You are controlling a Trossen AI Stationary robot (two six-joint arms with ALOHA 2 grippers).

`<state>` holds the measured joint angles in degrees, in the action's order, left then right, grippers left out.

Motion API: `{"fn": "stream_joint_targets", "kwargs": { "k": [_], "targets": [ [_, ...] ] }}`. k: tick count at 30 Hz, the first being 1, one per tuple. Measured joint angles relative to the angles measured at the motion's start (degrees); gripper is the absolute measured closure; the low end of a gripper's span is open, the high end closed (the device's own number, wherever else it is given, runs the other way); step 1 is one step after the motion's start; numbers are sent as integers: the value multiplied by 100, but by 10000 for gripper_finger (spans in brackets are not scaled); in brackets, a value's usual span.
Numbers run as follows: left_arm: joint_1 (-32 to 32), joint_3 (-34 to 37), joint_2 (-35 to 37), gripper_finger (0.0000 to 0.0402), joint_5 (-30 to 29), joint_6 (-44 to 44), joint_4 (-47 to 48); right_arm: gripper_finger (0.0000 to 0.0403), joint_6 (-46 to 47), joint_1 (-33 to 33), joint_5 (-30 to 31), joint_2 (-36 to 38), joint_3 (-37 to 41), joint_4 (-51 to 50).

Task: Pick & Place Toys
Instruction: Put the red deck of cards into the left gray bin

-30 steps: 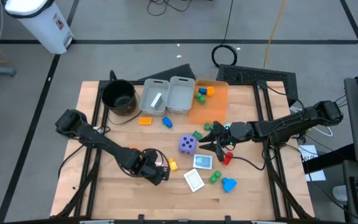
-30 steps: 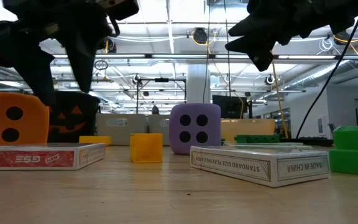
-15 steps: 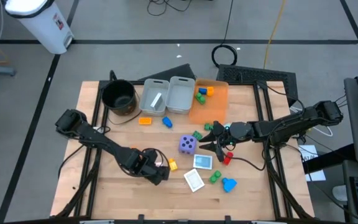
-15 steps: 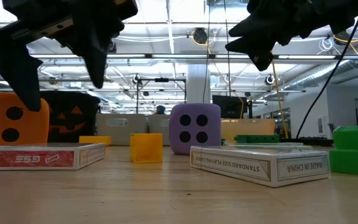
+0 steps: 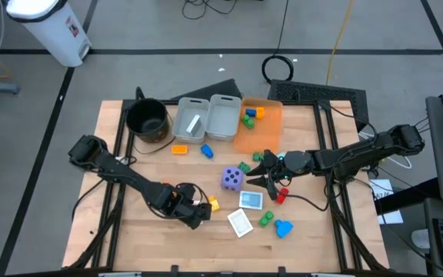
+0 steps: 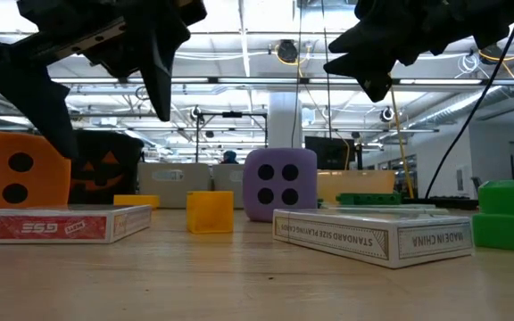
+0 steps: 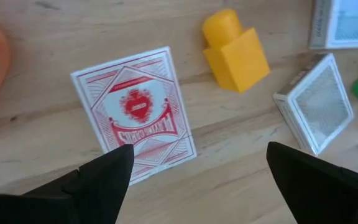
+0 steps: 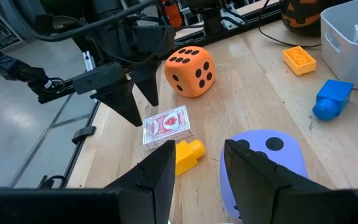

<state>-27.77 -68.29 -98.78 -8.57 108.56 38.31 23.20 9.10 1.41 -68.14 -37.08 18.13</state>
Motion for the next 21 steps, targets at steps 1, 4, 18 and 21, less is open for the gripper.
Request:
{"fn": "stream_joint_targets", "kwargs": {
  "k": [1, 4, 18, 21],
  "targets": [
    [0, 0, 0, 25, 13, 103, 24, 271, 2, 2, 0, 0, 0, 0],
    [12, -2, -69, 25, 190, 452, 95, 271, 2, 0, 0, 0, 0, -1],
    [345, 0, -671, 25, 1004, 858, -1, 271, -9, 1, 0, 0, 0, -164],
    [416, 0, -669, 25, 1048, 747, -2, 271, -9, 0, 0, 0, 0, -216]
  ]
}}
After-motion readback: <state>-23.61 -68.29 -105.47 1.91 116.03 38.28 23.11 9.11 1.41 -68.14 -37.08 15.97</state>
